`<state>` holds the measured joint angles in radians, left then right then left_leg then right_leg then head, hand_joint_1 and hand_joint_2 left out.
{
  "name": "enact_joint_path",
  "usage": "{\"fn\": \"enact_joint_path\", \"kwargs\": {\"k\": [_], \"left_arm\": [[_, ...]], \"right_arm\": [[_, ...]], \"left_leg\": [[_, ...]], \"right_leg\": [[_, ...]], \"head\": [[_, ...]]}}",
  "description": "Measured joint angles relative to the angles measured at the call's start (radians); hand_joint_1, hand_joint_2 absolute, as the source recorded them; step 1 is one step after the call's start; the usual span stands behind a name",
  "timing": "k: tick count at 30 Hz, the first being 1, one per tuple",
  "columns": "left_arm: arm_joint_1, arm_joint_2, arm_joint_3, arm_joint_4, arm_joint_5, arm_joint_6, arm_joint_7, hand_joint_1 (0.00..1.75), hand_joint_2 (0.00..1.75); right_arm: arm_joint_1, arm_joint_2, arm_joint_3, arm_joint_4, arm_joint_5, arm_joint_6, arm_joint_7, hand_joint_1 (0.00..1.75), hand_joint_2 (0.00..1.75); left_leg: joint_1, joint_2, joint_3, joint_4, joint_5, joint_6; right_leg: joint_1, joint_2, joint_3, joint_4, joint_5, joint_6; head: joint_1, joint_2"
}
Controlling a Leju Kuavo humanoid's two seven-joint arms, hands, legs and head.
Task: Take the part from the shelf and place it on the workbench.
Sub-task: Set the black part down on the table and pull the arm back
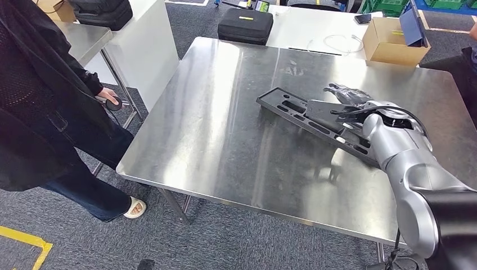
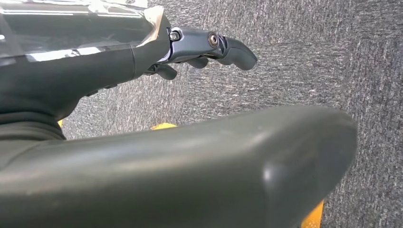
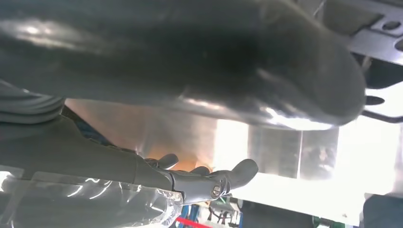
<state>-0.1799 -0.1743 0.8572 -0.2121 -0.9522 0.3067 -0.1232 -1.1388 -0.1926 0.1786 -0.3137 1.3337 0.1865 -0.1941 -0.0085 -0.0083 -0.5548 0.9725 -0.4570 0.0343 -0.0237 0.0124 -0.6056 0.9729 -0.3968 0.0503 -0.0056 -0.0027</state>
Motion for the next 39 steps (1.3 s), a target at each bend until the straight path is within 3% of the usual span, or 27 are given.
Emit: {"fn": "enact_joint_path", "kwargs": {"k": [9,15,19,22,25,28,34,39], "left_arm": [[-0.002,0.000,0.000,0.000,-0.002,0.000,0.000,0.00,0.00],[-0.003,-0.001,-0.009,0.000,-0.014,-0.004,0.000,0.00,0.00],[-0.002,-0.002,-0.014,0.000,-0.014,-0.004,-0.004,0.00,0.00],[0.000,-0.003,-0.015,0.000,-0.010,-0.003,-0.019,0.00,0.00],[0.010,-0.005,-0.015,0.000,-0.004,0.002,-0.034,0.00,0.00],[0.018,-0.006,-0.015,0.000,0.000,0.004,-0.045,0.00,0.00],[0.032,-0.007,-0.014,0.000,0.000,0.005,-0.053,0.00,0.00],[0.033,-0.007,-0.014,0.000,0.000,0.005,-0.054,0.00,0.00]], "right_arm": [[-0.017,0.000,0.023,0.000,0.010,-0.009,-0.004,0.00,0.00],[-0.042,-0.007,0.044,-0.007,0.024,-0.078,-0.029,0.00,0.00],[-0.040,-0.013,0.046,-0.025,0.015,-0.173,-0.013,0.00,0.00],[-0.014,-0.031,0.031,-0.062,-0.032,-0.390,0.066,0.00,0.00],[0.020,-0.065,-0.034,-0.098,-0.136,-0.628,0.105,0.00,0.00],[0.040,-0.111,-0.134,-0.113,-0.242,-0.755,0.092,0.00,0.00],[0.054,-0.229,-0.333,-0.116,-0.341,-0.806,0.051,0.00,0.00],[0.066,-0.267,-0.400,-0.116,-0.342,-0.814,0.046,0.00,0.00]], "left_leg": [[0.000,0.000,0.000,0.001,0.000,0.000],[0.000,0.000,0.000,0.001,0.000,0.000],[0.000,0.000,0.000,0.001,0.000,0.000],[0.000,-0.001,0.000,0.001,0.000,0.000],[0.000,-0.002,-0.001,0.002,-0.001,0.001],[0.000,-0.002,-0.002,0.004,-0.002,0.003],[-0.001,-0.003,-0.005,0.005,-0.004,0.006],[-0.001,0.001,-0.003,0.005,-0.006,0.008]], "right_leg": [[0.000,0.000,0.000,0.000,0.000,0.000],[0.000,0.000,0.000,0.000,0.000,0.000],[0.000,0.000,0.000,0.000,0.000,0.000],[0.000,-0.001,0.000,0.000,0.000,0.000],[0.000,-0.003,0.000,0.000,0.000,0.000],[0.000,-0.003,0.000,-0.001,0.000,0.001],[-0.001,-0.004,0.000,-0.001,0.000,0.001],[-0.002,0.000,0.000,-0.001,0.000,0.001]], "head": [[0.000,0.000],[0.000,0.000],[0.000,0.000],[0.000,0.000],[0.000,0.000],[0.000,0.000],[0.000,0.000],[0.000,0.000]]}}
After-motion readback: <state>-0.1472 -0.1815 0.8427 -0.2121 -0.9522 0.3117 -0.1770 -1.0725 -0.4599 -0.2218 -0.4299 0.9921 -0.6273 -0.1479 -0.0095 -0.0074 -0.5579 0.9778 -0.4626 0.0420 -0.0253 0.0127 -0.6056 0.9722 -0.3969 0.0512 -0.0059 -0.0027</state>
